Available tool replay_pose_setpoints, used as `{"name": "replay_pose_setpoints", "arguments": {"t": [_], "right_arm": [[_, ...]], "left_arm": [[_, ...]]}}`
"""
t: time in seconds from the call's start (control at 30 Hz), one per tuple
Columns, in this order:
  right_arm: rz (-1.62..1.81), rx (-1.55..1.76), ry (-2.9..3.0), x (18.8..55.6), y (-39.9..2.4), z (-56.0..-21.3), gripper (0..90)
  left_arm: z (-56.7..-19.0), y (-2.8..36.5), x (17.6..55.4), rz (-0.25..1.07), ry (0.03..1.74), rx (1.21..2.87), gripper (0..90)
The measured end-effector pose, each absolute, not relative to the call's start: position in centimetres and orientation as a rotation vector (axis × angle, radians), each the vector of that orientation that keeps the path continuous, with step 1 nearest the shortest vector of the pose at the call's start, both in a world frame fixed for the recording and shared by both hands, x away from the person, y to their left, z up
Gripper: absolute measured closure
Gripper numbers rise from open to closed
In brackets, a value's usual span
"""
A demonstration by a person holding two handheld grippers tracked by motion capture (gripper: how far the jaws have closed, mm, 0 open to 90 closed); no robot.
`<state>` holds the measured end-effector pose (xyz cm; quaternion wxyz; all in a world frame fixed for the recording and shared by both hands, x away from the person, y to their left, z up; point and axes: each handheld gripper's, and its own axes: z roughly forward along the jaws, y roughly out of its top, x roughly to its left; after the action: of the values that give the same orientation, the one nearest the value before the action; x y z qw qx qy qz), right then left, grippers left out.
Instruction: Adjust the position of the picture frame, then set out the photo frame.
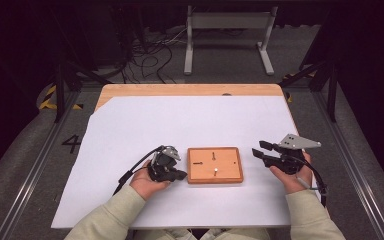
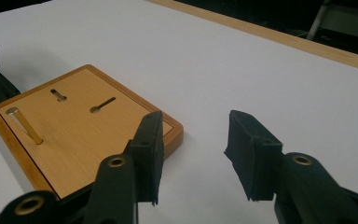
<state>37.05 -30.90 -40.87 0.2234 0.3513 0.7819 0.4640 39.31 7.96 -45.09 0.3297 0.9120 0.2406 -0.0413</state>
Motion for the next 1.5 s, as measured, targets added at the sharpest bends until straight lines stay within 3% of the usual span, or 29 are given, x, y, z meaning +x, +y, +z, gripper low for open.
{"name": "replay_pose_setpoints", "arguments": {"t": [0.27,0.47,0.67,0.93,1.13,1.5], "right_arm": [[1.263,0.963,2.169,37.0,-30.9,-40.8,60.0],[1.244,0.952,2.224,37.0,-30.7,-40.0,58.7],[1.238,0.946,2.221,36.8,-30.7,-39.1,57.3],[1.241,0.958,2.240,36.8,-30.9,-39.3,54.8],[1.246,0.966,2.236,36.7,-31.0,-39.3,53.7],[1.255,0.986,2.231,36.3,-31.4,-39.4,51.9]], "left_arm": [[-43.9,9.1,39.3,-0.001,0.635,2.323,87.4],[-42.0,11.3,39.4,0.155,0.690,2.152,71.0],[-41.3,12.0,39.4,0.211,0.714,2.070,46.8],[-40.9,11.9,39.4,0.229,0.689,2.039,36.3],[-40.3,10.8,38.4,0.257,0.588,2.012,36.6],[-40.4,6.9,37.9,0.085,0.476,2.025,40.4]]}}
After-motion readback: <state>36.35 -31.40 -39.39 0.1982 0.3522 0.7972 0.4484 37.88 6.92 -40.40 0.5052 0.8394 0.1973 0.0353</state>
